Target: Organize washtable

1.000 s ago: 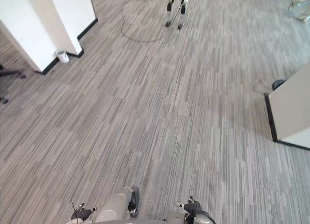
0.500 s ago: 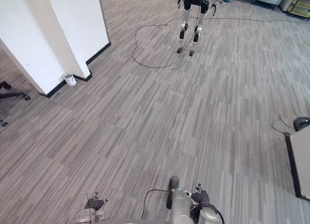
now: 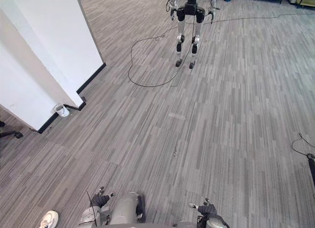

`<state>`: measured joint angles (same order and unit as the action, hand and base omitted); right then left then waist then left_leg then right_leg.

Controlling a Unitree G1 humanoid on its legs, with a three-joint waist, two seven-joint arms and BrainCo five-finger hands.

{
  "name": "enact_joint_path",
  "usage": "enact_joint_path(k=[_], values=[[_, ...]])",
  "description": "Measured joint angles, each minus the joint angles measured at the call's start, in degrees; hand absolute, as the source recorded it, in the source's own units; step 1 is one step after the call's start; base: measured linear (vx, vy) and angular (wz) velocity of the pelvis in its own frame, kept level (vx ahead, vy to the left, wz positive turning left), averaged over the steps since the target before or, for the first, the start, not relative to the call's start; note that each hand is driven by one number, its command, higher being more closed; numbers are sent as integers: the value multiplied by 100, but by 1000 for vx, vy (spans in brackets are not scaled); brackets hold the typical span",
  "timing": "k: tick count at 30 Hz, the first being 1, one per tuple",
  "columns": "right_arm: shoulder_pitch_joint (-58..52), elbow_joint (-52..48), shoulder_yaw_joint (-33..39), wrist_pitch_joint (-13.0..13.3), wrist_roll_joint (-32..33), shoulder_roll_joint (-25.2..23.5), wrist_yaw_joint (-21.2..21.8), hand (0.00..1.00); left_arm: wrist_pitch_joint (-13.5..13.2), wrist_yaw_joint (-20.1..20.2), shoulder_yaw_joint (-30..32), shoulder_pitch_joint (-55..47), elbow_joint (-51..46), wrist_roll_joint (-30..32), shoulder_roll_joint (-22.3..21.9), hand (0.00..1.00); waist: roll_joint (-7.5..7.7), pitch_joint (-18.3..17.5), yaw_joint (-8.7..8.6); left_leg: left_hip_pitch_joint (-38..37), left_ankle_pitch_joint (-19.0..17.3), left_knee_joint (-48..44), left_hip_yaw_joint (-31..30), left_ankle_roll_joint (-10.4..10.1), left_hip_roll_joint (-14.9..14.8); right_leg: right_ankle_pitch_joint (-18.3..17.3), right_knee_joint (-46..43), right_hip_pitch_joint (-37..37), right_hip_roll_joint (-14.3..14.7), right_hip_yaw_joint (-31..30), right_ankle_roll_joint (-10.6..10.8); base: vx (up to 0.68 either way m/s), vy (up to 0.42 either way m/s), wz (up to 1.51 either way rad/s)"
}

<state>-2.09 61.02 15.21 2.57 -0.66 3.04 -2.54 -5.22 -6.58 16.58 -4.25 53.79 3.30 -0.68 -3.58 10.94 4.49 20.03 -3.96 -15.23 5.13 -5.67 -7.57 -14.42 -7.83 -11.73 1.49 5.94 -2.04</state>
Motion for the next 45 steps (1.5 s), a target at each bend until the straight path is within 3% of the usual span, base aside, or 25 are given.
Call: enact_joint_path(k=[1,2,3,4,7,8,9,10,12,14,15,19,22,25,26,28,29,30,32,34,37,39,41,43,45], values=[[2,19,-86,0,0,5,-2,0,1,-1,49,-41,2,-8,33,0,26,-9,29,3,309,55,-31,-25,2,-91,-2,-63,-22,-71,47,485,311,-45],[32,54,-226,28,-3,-31,2,0,9,-3,110,-113,30,-10,111,0,131,-6,90,31,786,-71,11,192,96,-273,-20,-114,-131,-229,108,366,217,-42],[87,87,-222,34,-6,-68,4,0,34,-1,141,-143,64,-11,176,0,208,-7,118,107,768,-266,53,303,169,-377,-75,-113,-245,-303,107,399,201,-40],[126,167,-227,61,-11,-116,16,0,46,-3,187,-154,159,-16,219,0,343,-11,100,172,543,-559,99,580,211,-377,-163,-90,-295,-382,83,432,187,-24],[108,313,-232,84,-181,-220,39,0,176,-7,221,-312,440,-35,393,0,662,-65,98,189,-158,-1307,296,863,429,-348,-1295,221,-567,-884,147,569,289,-1],[45,343,-230,87,-179,-227,49,0,180,1,150,-369,479,-35,455,0,732,-105,94,47,-474,-1433,334,932,531,-232,-2285,537,-654,-977,396,502,267,4],[31,344,-190,92,-171,-263,66,0,194,1,106,-382,517,-35,505,0,797,-132,91,-115,-683,-1491,390,977,624,37,-3114,857,-738,-1079,880,585,311,2],[35,339,-189,97,-157,-270,104,0,223,-2,59,-391,555,-33,562,0,849,-136,59,-424,-937,-1496,420,1061,756,728,-4117,1196,-815,-1129,1676,470,240,2],[55,291,-178,116,-159,-247,165,0,227,-1,-144,-418,575,-30,619,0,775,-85,-48,-916,-1195,-1451,383,1149,864,689,-5221,1558,-1000,-909,1533,474,216,3],[55,195,-217,144,-159,-227,163,0,228,-2,-405,-418,585,-30,688,0,738,-80,-77,-1876,-1349,-906,384,1192,902,157,-5528,2093,-1070,-358,742,495,169,-2],[55,139,-224,157,-155,-229,163,0,226,-1,-483,-375,589,-28,712,0,730,-82,-109,-2118,-1343,-672,358,1178,886,7,-5230,2305,-1037,-112,584,387,97,10],[34,-155,-61,157,-85,-205,164,0,222,-5,-496,-238,608,39,614,0,503,-86,-244,-2751,-1516,-279,199,925,578,-64,-2731,2823,-816,509,519,455,41,23],[-20,-465,186,138,14,-146,153,0,225,-6,-489,-84,598,199,412,0,177,28,-249,-3215,-1724,-109,71,636,125,647,-1184,2942,-711,889,499,560,-1,20],[-190,-630,186,121,15,-260,144,0,215,1,-451,-144,597,206,453,0,313,-60,-234,-3743,-1932,-177,165,116,13,1375,-581,2921,-793,1319,121,657,-125,-8],[-204,-650,251,120,22,-267,155,0,217,2,-440,-152,619,212,424,0,265,-93,-244,-3856,-1966,-322,148,45,-66,2053,-784,2916,-792,1275,-7,837,-215,-21],[-183,-632,303,101,8,-194,170,0,206,39,-264,-174,623,229,210,0,61,-241,-238,-3681,-1526,-1068,133,-454,-378,1673,-1266,2893,-558,1341,-33,624,-146,-19],[-188,-621,304,92,8,-141,165,0,184,44,-38,-169,609,232,167,0,14,-220,-251,-3261,-710,-2074,45,-152,-450,1408,-1314,2688,-428,1334,-97,669,-196,-29],[-199,-612,258,87,-7,-119,166,0,211,34,220,-229,620,234,63,0,-60,-209,-279,-2695,429,-3289,-135,-108,-655,1284,-1042,2325,-262,1248,-151,655,-173,-43],[-206,-529,218,63,-3,-53,148,0,212,32,379,-286,623,202,1,0,-189,-196,-201,-1984,230,-4814,-90,87,-1015,1185,-667,1730,100,988,-269,661,-109,-75],[-200,-289,136,61,13,-47,143,0,210,24,338,-378,612,184,91,0,-51,-119,-158,-1550,-250,-5220,-11,266,-1029,1174,-304,1066,212,665,-283,526,-63,-85],[-163,-149,51,85,12,-122,139,0,208,8,228,-457,527,161,195,0,135,-41,-153,-856,-735,-4250,20,129,-933,1038,234,408,187,161,-131,379,37,-78],[-160,-188,50,95,31,-122,129,0,203,7,155,-479,519,128,198,0,133,-33,-157,-640,-762,-2903,6,151,-871,834,217,323,130,-91,-47,269,191,-75],[-190,-184,30,109,34,-120,131,0,195,-4,94,-485,520,109,191,0,143,-52,-150,-788,-542,-702,-283,-49,-473,498,-22,314,-62,-359,203,315,354,-58],[-213,-156,-116,120,33,-109,128,0,176,-2,78,-528,525,73,248,0,256,-110,-58,-1037,-7,-439,-268,9,-181,352,-156,328,-258,-602,417,267,285,-52],[-246,-150,-213,134,-5,-262,147,0,105,-3,91,-531,514,78,397,0,582,-226,-51,-947,-205,-608,60,251,21,361,-141,408,-566,-660,532,341,272,-35]])
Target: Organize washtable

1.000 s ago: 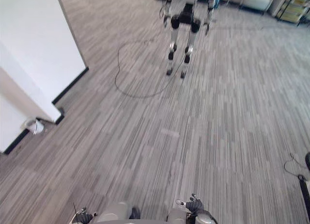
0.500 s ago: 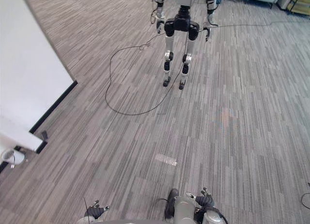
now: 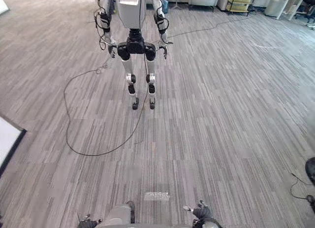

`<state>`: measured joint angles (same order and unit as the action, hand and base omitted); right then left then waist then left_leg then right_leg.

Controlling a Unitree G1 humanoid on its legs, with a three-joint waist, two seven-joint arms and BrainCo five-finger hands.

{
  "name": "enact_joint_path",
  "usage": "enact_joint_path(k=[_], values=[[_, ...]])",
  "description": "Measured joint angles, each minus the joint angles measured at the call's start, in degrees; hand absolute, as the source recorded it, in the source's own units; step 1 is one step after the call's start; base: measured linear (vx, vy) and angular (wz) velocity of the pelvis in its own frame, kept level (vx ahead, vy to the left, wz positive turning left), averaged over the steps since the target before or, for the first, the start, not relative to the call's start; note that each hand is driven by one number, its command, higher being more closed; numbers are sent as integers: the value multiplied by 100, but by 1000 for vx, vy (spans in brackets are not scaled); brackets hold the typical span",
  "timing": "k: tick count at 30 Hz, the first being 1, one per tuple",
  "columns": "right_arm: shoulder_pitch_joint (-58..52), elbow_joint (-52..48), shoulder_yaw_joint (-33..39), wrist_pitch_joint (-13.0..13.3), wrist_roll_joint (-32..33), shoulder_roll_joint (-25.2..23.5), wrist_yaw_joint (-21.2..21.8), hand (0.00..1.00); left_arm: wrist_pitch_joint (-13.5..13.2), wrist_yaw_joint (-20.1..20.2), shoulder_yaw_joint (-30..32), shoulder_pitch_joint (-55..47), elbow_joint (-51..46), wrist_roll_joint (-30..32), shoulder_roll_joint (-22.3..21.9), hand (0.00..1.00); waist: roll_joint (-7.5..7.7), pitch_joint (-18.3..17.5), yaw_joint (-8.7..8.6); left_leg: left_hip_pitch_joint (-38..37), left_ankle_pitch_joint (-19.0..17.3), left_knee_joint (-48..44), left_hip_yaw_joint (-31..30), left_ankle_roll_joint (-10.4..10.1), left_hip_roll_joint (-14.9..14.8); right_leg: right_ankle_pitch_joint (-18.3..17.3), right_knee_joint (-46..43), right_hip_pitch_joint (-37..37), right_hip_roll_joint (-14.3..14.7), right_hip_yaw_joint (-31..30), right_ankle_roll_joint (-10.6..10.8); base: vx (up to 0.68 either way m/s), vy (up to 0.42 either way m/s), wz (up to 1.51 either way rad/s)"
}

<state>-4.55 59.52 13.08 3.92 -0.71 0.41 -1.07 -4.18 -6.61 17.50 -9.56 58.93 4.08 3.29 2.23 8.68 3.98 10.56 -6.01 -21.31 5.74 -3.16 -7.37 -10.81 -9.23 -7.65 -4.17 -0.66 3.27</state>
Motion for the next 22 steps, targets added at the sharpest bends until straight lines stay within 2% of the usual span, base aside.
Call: enact_joint_path(k=[3,5,7,8,9,10,12,13,14,15,16,17,20,22], values=[[-1,58,-10,-1,-84,-17,5,0,-11,-1,11,-5,21,9,17,0,31,-14,2,-196,-377,-241,392,172,29,89,-220,30,-148,-228,127,252,267,-56],[7,58,-11,-3,-175,-12,20,0,-11,-2,-7,-5,32,10,25,0,40,-22,5,-378,-472,-156,609,221,31,91,-726,280,-195,-302,129,118,185,-67],[24,42,2,-1,-172,-14,20,0,-15,-2,-107,-3,114,8,61,0,19,-29,-4,-683,-507,95,836,280,33,238,-1658,756,-253,-221,315,49,117,-60],[21,38,15,0,-173,27,20,0,-13,-1,-174,16,153,7,86,0,-78,-26,-35,-818,-535,233,874,329,10,179,-1956,930,-343,-66,307,42,84,-35],[15,40,5,-1,-176,28,19,0,-11,-3,-199,43,190,8,103,0,-76,-67,-48,-897,-541,306,880,332,5,46,-1957,972,-410,197,220,45,67,-18],[12,37,-11,-8,-178,37,17,0,-13,-7,-220,74,195,8,105,0,-89,-89,-46,-959,-560,347,872,321,-26,-57,-1923,1023,-452,420,210,64,31,1],[17,32,-121,-7,-186,75,13,0,-23,-4,-241,103,193,7,104,0,-109,-102,-56,-1002,-585,332,855,275,-128,-47,-1599,1117,-496,754,161,62,-23,11],[15,34,-206,-4,-189,81,9,0,-22,-2,-237,92,192,5,113,0,-88,-116,-62,-1004,-609,303,827,209,-146,155,-1132,1080,-502,830,91,54,-77,13],[-4,44,-262,-11,-196,61,6,0,-25,3,-236,67,176,6,144,0,-13,-168,-42,-988,-638,274,820,154,-97,685,-830,1081,-510,826,62,87,-153,13],[-52,62,-304,-21,-215,46,7,0,-19,-2,-235,65,206,8,157,0,30,-282,-32,-978,-687,226,748,70,-43,744,-662,1019,-569,826,335,120,-161,6],[-83,92,-356,-28,-214,67,10,0,-20,0,-248,55,215,8,110,0,-58,-414,-17,-936,-686,230,699,27,-93,729,-473,941,-531,866,341,151,-159,11],[-101,94,-389,-32,-218,112,10,0,-42,3,-335,43,215,-6,84,0,-79,-529,-24,-946,-663,261,667,-11,-133,730,-265,863,-479,931,341,147,-136,12],[-106,94,-451,-23,-218,241,11,0,-155,18,-566,15,204,-60,12,0,-242,-563,-22,-971,-562,431,564,-140,-144,752,123,669,-374,1129,314,72,-110,14],[-114,103,-461,-2,-220,252,2,0,-246,34,-667,-64,182,-214,9,0,-264,-584,-17,-1096,-494,584,508,-179,-141,751,211,557,-346,1162,313,20,-65,15]])
